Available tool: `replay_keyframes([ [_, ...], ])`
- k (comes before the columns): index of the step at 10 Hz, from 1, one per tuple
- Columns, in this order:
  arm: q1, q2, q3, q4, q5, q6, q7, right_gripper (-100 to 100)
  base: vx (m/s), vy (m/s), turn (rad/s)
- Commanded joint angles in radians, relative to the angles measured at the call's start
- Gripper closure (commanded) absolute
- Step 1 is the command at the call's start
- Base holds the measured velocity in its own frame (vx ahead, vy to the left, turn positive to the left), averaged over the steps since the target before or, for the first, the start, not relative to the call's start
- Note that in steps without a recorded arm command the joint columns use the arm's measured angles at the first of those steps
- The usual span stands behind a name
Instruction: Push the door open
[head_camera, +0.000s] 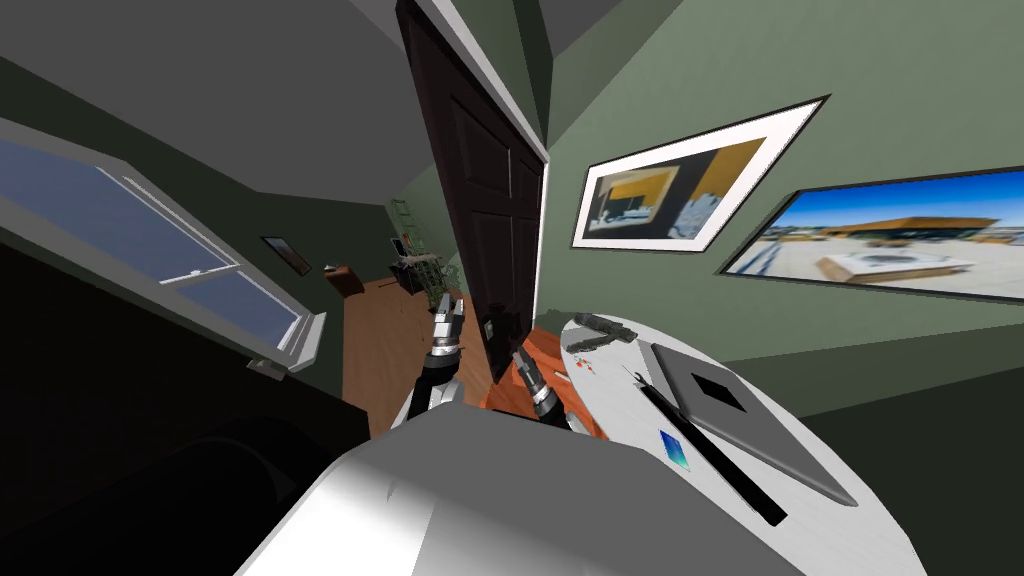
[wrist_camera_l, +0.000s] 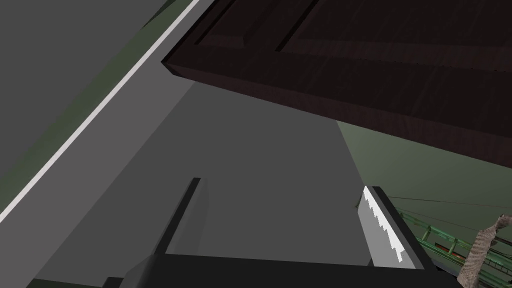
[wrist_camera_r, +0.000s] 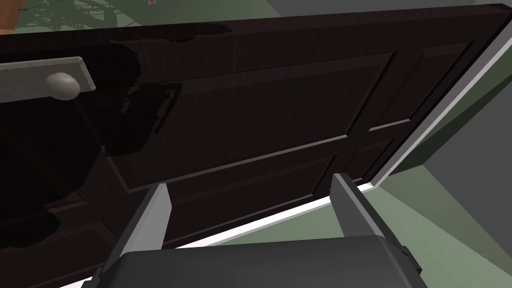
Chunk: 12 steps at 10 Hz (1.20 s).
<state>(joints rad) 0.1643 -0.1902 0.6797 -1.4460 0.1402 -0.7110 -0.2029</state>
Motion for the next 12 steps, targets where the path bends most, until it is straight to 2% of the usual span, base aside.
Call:
replay_keyframes([
  [1,-0.014,-0.007,0.029,0.024,0.001,-0.002,-0.005,-100,0.093,0.018,-0.028],
  [3,-0.03,-0.014,0.063,0.06,0.001,-0.009,-0.009,-100,0.091,0.016,-0.034],
  [4,-0.046,-0.02,0.097,0.096,0.002,-0.016,-0.013,-100,0.137,0.019,-0.064],
  [6,-0.062,-0.027,0.129,0.131,0.003,-0.024,-0.017,-100,0.124,0.019,-0.034],
  [7,-0.076,-0.032,0.16,0.164,0.004,-0.03,-0.021,-100,0.143,0.032,-0.048],
  [12,-0.117,-0.048,0.245,0.255,0.006,-0.048,-0.031,-100,0.127,0.02,-0.034],
])
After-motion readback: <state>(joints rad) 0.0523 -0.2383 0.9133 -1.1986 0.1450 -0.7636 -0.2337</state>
